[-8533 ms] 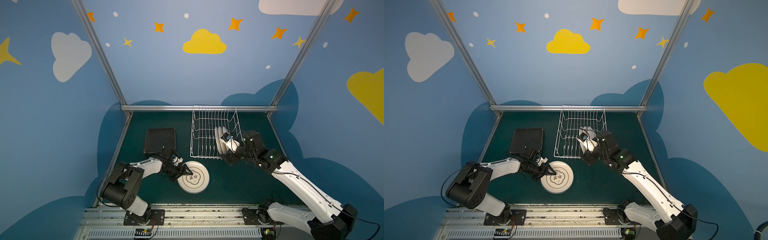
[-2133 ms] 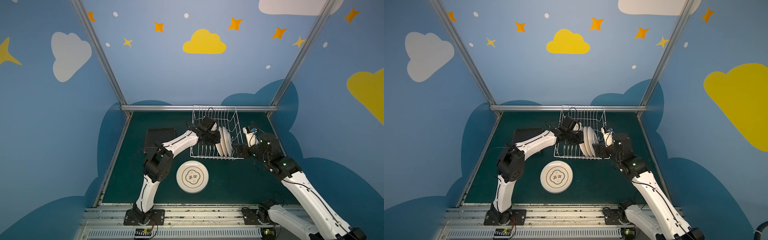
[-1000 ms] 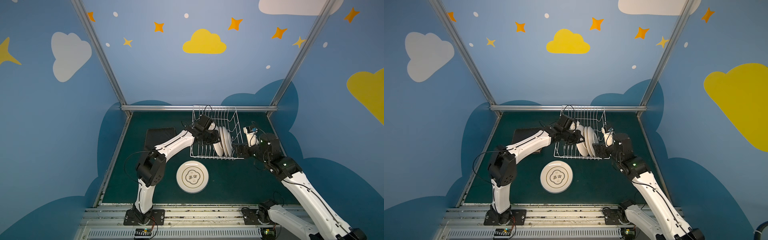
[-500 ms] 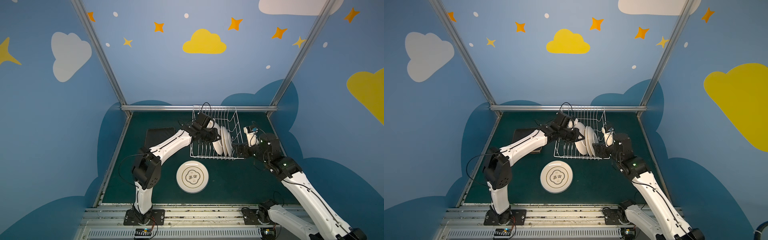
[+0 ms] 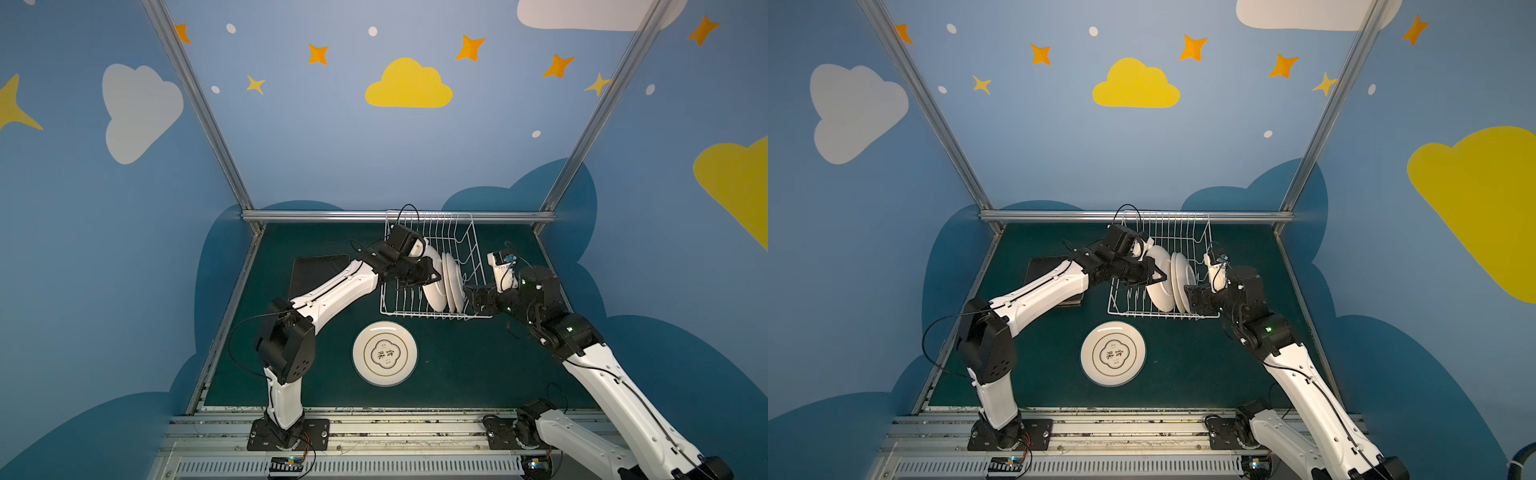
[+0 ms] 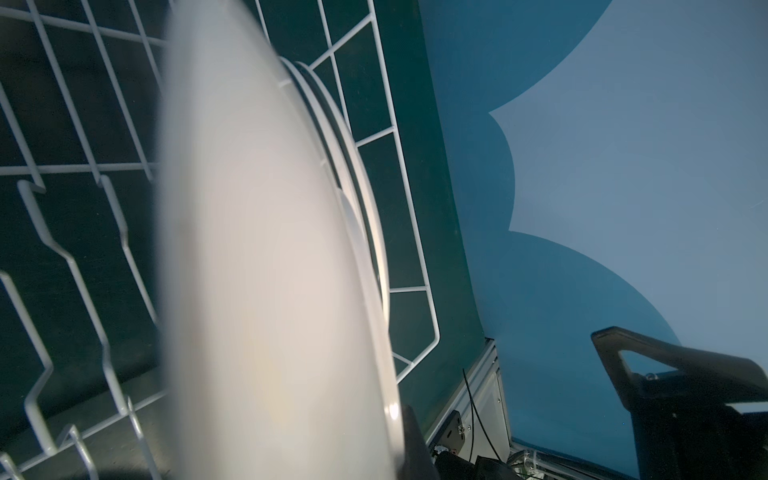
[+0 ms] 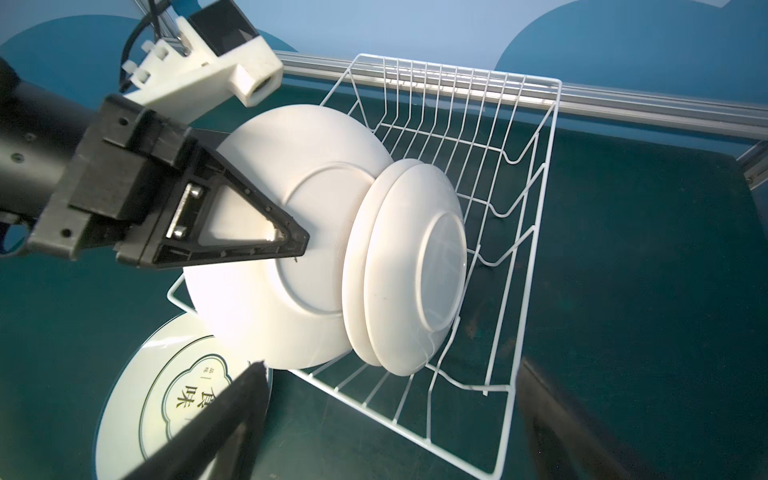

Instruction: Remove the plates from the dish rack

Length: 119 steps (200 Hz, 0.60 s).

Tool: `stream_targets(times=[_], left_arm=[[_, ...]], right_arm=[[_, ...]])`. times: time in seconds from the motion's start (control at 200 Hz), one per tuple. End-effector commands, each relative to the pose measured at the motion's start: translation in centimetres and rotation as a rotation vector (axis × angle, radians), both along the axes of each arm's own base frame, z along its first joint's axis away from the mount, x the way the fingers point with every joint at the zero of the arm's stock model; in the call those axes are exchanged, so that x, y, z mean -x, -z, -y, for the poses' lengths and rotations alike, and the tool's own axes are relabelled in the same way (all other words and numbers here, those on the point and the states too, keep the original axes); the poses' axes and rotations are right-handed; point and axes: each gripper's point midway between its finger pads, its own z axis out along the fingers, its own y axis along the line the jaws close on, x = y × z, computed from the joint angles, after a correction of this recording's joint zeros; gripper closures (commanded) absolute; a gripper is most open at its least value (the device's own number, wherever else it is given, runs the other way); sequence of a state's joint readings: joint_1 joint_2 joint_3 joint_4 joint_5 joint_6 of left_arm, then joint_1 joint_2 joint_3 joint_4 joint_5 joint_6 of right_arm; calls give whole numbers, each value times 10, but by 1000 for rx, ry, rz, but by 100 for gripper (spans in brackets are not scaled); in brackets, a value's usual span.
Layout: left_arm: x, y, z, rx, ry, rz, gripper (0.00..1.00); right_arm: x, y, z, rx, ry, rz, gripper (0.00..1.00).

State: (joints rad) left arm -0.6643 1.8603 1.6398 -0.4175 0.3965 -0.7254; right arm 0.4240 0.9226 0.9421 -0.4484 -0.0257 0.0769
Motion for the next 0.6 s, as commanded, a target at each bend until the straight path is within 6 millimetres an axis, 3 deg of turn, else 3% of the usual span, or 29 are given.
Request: stream_targets(times=[0.0, 0.335, 0.591], left_arm=[[-9, -26, -16, 27, -31, 68, 97], [-9, -29, -32, 22, -58, 76, 97], [-8, -46, -39, 48, -69, 106, 97]], right_arm=[[-2, -12, -2, -34, 3, 23, 8], [-4, -14, -4, -44, -3, 23, 8], [-5, -16, -6, -50, -8, 27, 8]])
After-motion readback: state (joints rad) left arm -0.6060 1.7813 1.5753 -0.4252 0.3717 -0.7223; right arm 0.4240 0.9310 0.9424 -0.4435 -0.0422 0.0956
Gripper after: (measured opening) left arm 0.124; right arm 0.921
